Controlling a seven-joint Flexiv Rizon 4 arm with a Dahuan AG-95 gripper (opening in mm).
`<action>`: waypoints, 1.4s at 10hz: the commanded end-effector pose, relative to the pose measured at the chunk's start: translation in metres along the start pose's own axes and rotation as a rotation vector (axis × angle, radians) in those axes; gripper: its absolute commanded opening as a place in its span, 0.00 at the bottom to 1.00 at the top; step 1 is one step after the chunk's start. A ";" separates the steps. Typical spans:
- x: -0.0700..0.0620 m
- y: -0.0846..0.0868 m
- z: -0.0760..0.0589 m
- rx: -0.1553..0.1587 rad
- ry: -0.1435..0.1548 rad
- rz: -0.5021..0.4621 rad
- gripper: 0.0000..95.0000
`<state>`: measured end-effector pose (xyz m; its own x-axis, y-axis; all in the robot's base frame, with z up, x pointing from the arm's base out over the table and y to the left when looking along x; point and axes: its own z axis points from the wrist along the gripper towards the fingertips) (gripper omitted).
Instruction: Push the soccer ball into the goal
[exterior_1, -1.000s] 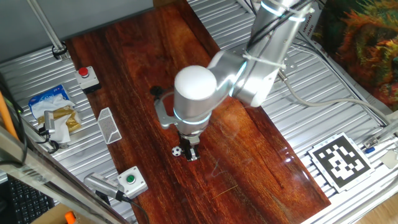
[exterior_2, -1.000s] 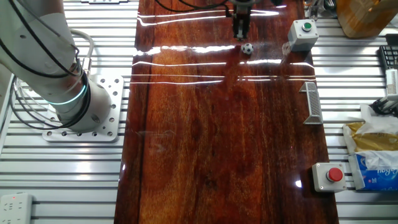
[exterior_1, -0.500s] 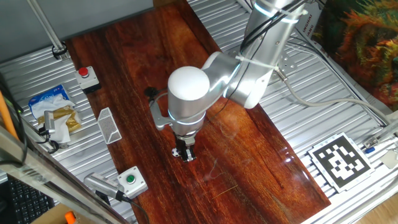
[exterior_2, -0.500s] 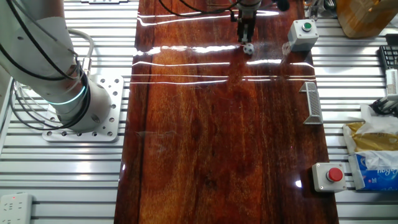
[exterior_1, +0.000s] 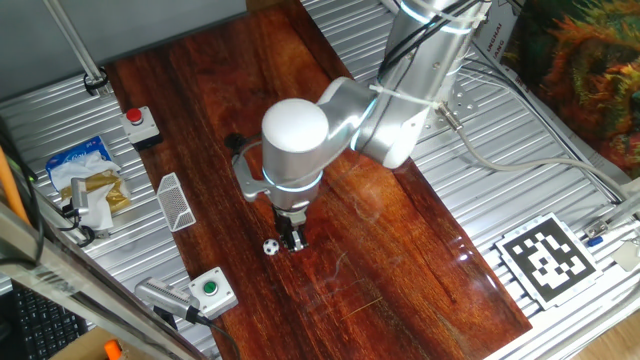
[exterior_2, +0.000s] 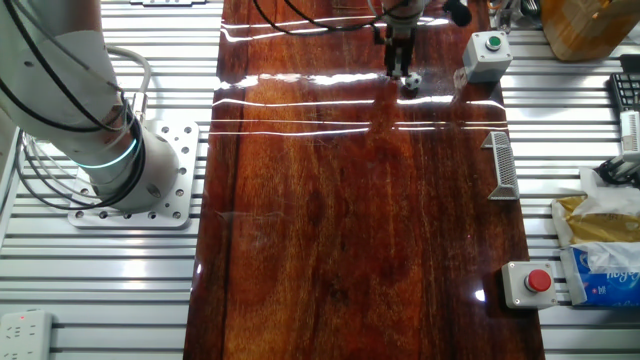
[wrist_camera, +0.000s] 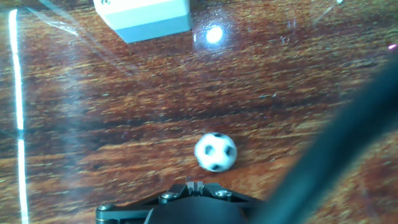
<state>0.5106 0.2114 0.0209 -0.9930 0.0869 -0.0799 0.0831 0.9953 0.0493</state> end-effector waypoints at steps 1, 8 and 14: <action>0.000 -0.003 -0.002 0.008 0.002 0.000 0.00; 0.013 -0.027 -0.024 -0.009 0.030 -0.053 0.00; 0.013 -0.027 -0.025 -0.010 0.036 -0.049 0.00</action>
<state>0.4932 0.1842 0.0433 -0.9984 0.0335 -0.0461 0.0308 0.9978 0.0582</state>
